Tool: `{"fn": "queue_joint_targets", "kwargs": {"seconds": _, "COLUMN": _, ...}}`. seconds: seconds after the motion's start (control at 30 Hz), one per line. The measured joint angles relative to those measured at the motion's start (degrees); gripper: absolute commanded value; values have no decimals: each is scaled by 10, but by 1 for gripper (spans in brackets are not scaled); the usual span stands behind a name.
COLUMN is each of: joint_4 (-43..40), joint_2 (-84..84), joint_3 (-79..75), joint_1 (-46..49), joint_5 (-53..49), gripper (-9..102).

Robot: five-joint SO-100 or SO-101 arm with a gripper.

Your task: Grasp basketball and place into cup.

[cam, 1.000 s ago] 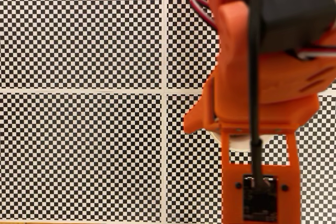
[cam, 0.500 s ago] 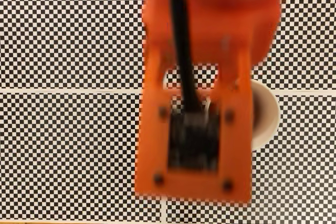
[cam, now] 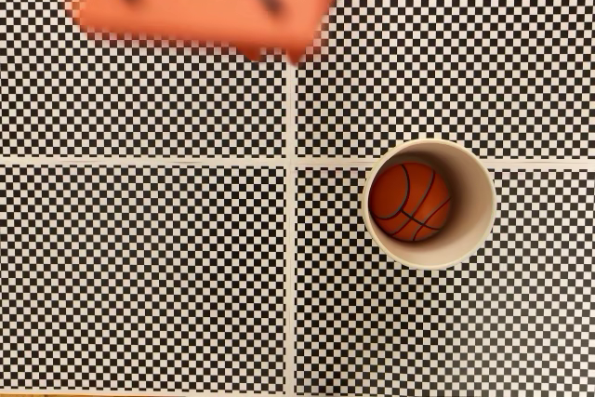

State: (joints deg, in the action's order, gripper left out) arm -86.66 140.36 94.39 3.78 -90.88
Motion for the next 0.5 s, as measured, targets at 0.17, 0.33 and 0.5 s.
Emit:
{"fn": "queue_joint_targets", "kwargs": {"seconds": 0.17, "joint_4": 50, "joint_2": 92, "joint_3": 116, "joint_1": 13, "joint_5": -34, "gripper": 0}}
{"fn": "queue_joint_targets", "kwargs": {"seconds": 0.33, "joint_4": 58, "joint_2": 181, "joint_3": 171, "joint_1": 35, "joint_5": -58, "gripper": 0}}
{"fn": "queue_joint_targets", "kwargs": {"seconds": 0.5, "joint_4": 66, "joint_2": 235, "joint_3": 221, "joint_1": 42, "joint_5": -54, "gripper": 0}}
